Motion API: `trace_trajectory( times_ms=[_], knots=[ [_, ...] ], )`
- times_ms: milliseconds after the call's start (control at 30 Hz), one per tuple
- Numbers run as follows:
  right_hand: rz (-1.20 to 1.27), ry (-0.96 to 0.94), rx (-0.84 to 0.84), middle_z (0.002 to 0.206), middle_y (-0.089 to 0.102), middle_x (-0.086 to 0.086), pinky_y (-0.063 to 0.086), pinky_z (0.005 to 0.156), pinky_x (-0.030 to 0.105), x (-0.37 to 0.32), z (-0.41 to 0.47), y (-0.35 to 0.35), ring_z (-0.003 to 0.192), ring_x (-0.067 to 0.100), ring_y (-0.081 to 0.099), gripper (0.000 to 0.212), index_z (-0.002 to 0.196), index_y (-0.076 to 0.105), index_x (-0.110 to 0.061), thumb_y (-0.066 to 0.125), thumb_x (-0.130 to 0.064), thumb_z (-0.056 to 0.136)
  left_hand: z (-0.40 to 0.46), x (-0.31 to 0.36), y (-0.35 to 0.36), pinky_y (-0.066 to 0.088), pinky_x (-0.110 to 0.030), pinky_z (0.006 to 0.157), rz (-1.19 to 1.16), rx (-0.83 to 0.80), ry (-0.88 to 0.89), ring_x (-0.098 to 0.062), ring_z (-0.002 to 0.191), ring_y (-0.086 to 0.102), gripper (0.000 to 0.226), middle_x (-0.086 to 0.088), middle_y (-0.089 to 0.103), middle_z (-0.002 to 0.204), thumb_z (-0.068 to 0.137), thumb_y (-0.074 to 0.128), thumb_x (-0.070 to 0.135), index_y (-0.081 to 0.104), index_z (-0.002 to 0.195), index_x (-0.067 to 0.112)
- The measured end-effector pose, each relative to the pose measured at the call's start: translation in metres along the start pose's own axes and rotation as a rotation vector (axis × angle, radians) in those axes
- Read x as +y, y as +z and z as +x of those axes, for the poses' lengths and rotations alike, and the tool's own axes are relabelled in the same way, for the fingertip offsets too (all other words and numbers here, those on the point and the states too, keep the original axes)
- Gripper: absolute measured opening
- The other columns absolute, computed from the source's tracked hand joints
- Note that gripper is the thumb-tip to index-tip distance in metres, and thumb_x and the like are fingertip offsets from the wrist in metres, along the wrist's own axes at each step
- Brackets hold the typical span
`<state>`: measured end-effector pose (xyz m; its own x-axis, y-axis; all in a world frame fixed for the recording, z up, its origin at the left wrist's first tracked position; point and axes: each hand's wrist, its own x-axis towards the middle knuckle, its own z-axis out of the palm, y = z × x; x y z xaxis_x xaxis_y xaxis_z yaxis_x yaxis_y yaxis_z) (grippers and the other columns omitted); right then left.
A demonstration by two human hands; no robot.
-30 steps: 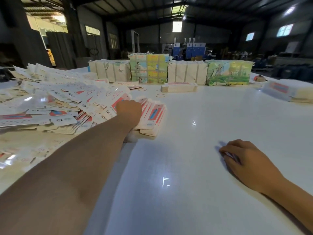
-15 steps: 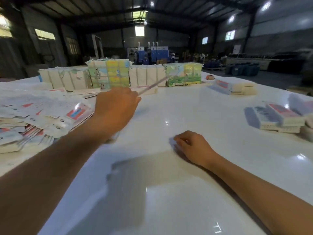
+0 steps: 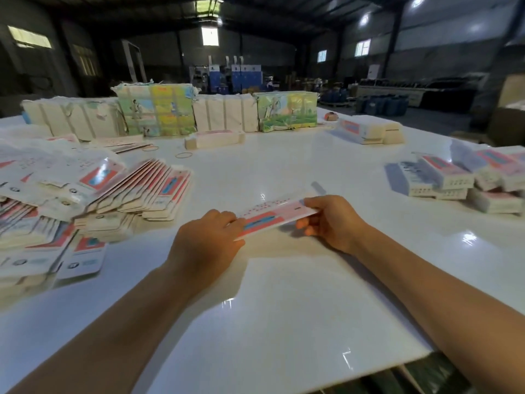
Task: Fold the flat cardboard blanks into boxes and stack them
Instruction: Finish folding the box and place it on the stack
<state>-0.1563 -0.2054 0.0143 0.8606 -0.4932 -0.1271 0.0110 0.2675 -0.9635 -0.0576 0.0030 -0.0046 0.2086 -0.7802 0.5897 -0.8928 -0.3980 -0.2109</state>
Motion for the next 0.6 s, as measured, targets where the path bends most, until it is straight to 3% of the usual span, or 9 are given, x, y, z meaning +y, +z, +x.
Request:
trace_trajectory(
  times_ms=[67, 133, 200, 233, 267, 333, 433, 600],
  knots=[
    [-0.006, -0.010, -0.024, 0.060, 0.066, 0.010, 0.045, 0.038, 0.023, 0.000, -0.001, 0.002, 0.046, 0.020, 0.060, 0.018, 0.096, 0.056, 0.005, 0.042, -0.006, 0.095, 0.000, 0.002, 0.001, 0.056, -0.037, 0.054, -0.065, 0.034, -0.051, -0.032, 0.077, 0.065, 0.036, -0.014, 0.069, 0.096, 0.078, 0.064, 0.027, 0.069, 0.103, 0.002],
    [-0.032, -0.026, -0.048, 0.066, 0.068, 0.011, 0.044, 0.039, 0.023, 0.002, -0.003, 0.004, 0.048, 0.021, 0.061, 0.019, 0.098, 0.057, 0.004, 0.041, -0.006, 0.096, 0.004, 0.004, 0.002, 0.054, -0.045, 0.078, -0.072, -0.006, -0.093, -0.035, 0.097, 0.063, 0.052, -0.016, 0.063, 0.117, 0.084, 0.055, 0.043, 0.062, 0.117, 0.003],
    [-0.075, -0.047, -0.073, 0.072, 0.069, 0.012, 0.042, 0.040, 0.024, 0.002, -0.006, 0.006, 0.046, 0.019, 0.059, 0.020, 0.104, 0.057, 0.004, 0.042, -0.007, 0.096, 0.008, 0.009, 0.002, 0.034, -0.048, 0.106, -0.042, -0.173, -0.176, -0.030, 0.126, 0.044, 0.074, -0.010, 0.041, 0.144, 0.087, 0.033, 0.064, 0.040, 0.140, 0.013],
    [-0.094, -0.055, -0.083, 0.077, 0.069, 0.014, 0.042, 0.040, 0.024, 0.002, -0.007, 0.006, 0.047, 0.018, 0.058, 0.021, 0.107, 0.056, 0.004, 0.042, -0.007, 0.096, 0.011, 0.009, 0.003, 0.023, -0.047, 0.112, -0.019, -0.259, -0.218, -0.026, 0.134, 0.034, 0.085, -0.004, 0.030, 0.151, 0.079, 0.023, 0.070, 0.027, 0.146, 0.019],
    [-0.105, -0.060, -0.088, 0.080, 0.068, 0.014, 0.042, 0.041, 0.025, 0.002, -0.008, 0.007, 0.047, 0.018, 0.058, 0.022, 0.109, 0.056, 0.004, 0.042, -0.008, 0.097, 0.015, 0.009, 0.004, 0.019, -0.045, 0.113, 0.000, -0.308, -0.243, -0.023, 0.135, 0.031, 0.091, -0.001, 0.026, 0.152, 0.072, 0.018, 0.073, 0.019, 0.148, 0.022],
    [-0.122, -0.072, -0.091, 0.077, 0.068, 0.013, 0.043, 0.041, 0.025, 0.004, -0.008, 0.006, 0.048, 0.018, 0.058, 0.023, 0.111, 0.055, 0.005, 0.043, -0.009, 0.097, 0.021, 0.008, 0.008, 0.026, -0.040, 0.109, 0.020, -0.336, -0.253, -0.020, 0.129, 0.037, 0.094, -0.001, 0.033, 0.145, 0.067, 0.016, 0.075, 0.016, 0.146, 0.024],
    [-0.116, -0.091, -0.083, 0.063, 0.068, 0.008, 0.045, 0.041, 0.025, 0.004, -0.005, 0.006, 0.047, 0.017, 0.059, 0.025, 0.105, 0.056, 0.005, 0.044, -0.015, 0.099, 0.029, 0.005, 0.009, 0.040, -0.033, 0.090, -0.001, -0.338, -0.274, -0.019, 0.113, 0.045, 0.083, -0.003, 0.042, 0.131, 0.075, 0.029, 0.075, 0.024, 0.139, 0.022],
    [0.017, -0.107, 0.045, 0.069, 0.067, 0.010, 0.044, 0.039, 0.023, 0.005, -0.001, 0.003, 0.048, 0.018, 0.058, 0.035, 0.093, 0.060, -0.005, 0.043, -0.034, 0.100, 0.048, 0.002, -0.002, 0.035, -0.032, 0.072, -0.094, -0.315, -0.347, -0.017, 0.094, 0.045, 0.063, -0.001, 0.050, 0.116, 0.080, 0.046, 0.070, 0.038, 0.121, 0.023]
  ],
)
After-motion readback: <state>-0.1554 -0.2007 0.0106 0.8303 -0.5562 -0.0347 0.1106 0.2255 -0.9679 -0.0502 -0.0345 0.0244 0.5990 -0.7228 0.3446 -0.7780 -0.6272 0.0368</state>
